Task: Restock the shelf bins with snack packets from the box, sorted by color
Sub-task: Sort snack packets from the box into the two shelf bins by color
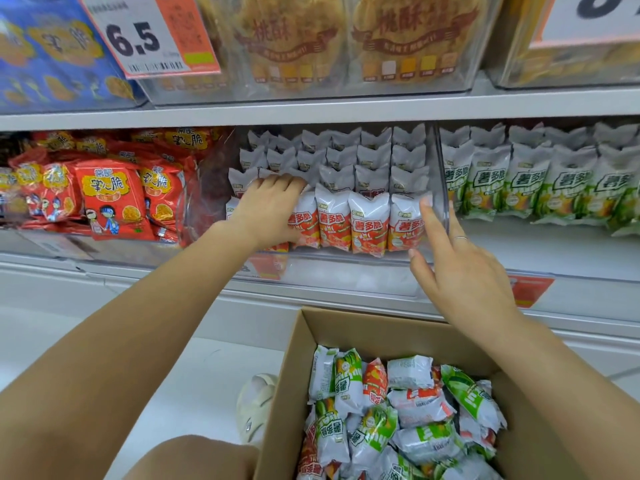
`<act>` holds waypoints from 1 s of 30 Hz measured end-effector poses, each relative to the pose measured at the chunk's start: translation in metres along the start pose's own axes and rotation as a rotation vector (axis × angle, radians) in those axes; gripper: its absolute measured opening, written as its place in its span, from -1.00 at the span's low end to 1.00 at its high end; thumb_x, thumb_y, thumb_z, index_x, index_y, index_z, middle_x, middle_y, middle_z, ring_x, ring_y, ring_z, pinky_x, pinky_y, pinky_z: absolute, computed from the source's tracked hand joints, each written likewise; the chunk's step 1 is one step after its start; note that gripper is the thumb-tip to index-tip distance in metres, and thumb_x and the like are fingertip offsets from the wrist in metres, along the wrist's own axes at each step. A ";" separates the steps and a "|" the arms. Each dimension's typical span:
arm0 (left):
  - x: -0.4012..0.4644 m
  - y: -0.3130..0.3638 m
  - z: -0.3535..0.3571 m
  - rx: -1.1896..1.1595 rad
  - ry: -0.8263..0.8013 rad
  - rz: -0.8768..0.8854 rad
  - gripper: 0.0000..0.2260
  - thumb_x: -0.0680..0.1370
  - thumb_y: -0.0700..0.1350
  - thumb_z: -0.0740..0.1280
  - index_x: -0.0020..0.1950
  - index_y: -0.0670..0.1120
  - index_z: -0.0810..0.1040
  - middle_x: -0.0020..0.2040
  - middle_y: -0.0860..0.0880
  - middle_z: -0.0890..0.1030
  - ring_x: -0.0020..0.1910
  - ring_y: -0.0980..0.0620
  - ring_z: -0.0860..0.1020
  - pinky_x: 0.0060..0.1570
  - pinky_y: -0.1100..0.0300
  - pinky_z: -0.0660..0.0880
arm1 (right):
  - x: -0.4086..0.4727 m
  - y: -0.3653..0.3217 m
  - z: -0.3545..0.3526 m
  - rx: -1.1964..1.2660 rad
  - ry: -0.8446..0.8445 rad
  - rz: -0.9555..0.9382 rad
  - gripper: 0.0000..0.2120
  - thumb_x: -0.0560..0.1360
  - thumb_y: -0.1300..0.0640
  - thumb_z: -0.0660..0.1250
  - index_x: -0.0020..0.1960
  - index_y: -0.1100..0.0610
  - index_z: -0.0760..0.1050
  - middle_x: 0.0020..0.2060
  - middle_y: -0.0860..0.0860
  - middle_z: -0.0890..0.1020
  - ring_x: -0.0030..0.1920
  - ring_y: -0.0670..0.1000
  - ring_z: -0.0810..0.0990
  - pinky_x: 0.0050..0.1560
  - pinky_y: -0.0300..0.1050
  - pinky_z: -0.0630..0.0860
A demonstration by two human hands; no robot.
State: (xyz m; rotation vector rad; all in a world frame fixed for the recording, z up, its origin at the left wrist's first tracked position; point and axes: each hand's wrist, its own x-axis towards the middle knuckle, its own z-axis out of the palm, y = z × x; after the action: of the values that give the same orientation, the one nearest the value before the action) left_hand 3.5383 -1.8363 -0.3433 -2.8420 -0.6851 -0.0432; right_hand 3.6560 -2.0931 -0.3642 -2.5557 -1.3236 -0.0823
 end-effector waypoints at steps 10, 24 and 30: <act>-0.007 -0.042 -0.006 -0.029 -0.383 -0.093 -0.15 0.31 0.22 0.50 0.47 -0.05 0.24 0.40 -0.12 0.39 0.37 -0.18 0.34 0.34 -0.04 0.27 | -0.001 0.001 0.000 -0.006 0.019 0.011 -0.52 0.60 -0.09 0.06 0.49 -0.01 0.23 0.50 0.22 0.21 -0.06 0.21 0.63 -0.17 -0.03 0.46; -0.018 -0.037 -0.001 0.109 -0.008 -0.089 -0.28 0.28 0.13 0.56 0.31 -0.14 0.40 0.23 -0.15 0.48 0.22 -0.19 0.43 0.19 -0.03 0.32 | 0.001 0.002 -0.002 0.005 0.007 -0.005 -0.55 0.60 -0.12 0.07 0.46 -0.04 0.28 0.50 0.21 0.22 -0.14 0.23 0.63 -0.23 -0.04 0.44; -0.024 -0.061 -0.006 -0.113 -0.024 -0.093 -0.30 0.33 0.21 0.50 0.32 -0.13 0.41 0.26 -0.16 0.47 0.22 -0.19 0.43 0.19 -0.05 0.39 | -0.001 0.003 -0.003 -0.117 -0.050 -0.013 -0.17 0.36 -0.47 -0.13 0.52 -0.08 0.14 0.52 0.19 0.17 -0.06 0.20 0.65 -0.22 -0.08 0.50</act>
State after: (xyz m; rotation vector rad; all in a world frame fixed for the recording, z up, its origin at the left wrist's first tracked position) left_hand 3.4889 -1.7954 -0.3267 -2.9200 -0.8450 -0.0653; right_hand 3.6579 -2.0966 -0.3620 -2.6622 -1.3927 -0.1019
